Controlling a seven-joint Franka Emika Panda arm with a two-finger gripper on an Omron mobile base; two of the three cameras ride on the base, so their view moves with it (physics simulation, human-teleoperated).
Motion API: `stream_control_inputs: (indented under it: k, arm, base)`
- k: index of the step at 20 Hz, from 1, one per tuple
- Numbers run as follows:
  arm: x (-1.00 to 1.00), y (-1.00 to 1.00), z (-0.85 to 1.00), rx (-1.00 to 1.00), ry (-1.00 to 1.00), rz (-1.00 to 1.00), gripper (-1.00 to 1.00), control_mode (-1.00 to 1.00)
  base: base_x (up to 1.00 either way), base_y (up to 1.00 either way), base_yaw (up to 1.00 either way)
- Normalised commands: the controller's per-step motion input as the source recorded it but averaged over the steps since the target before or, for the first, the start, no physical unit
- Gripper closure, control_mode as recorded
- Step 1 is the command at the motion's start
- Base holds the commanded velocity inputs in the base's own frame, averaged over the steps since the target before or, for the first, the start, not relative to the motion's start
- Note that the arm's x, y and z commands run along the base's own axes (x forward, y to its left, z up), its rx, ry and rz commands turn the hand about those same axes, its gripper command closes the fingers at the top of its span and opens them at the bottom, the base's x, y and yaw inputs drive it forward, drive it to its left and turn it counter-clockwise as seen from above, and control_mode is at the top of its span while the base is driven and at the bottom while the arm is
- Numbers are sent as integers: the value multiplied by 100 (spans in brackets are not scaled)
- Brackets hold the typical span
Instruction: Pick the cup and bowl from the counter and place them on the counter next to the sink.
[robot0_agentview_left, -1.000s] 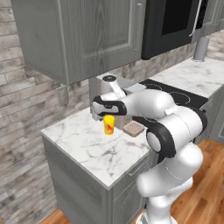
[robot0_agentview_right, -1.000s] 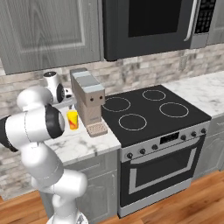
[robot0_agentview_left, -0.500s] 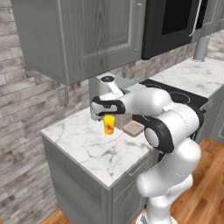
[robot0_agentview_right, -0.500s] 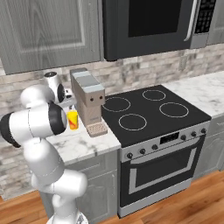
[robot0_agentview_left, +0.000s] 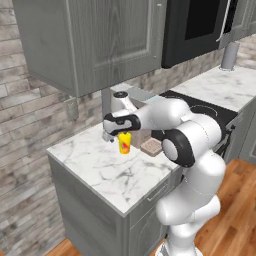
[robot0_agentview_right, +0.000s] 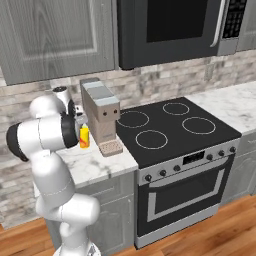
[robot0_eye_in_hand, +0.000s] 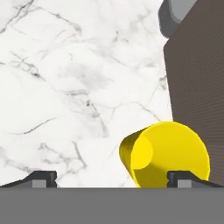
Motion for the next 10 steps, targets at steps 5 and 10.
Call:
stream_control_inputs:
  k: [5,10]
  arm:
    - [27,1,0,0,2,0,-100,-100]
    - [22,0,0,0,4,0,-100,-100]
  base:
    - [0,0,0]
    - [0,0,0]
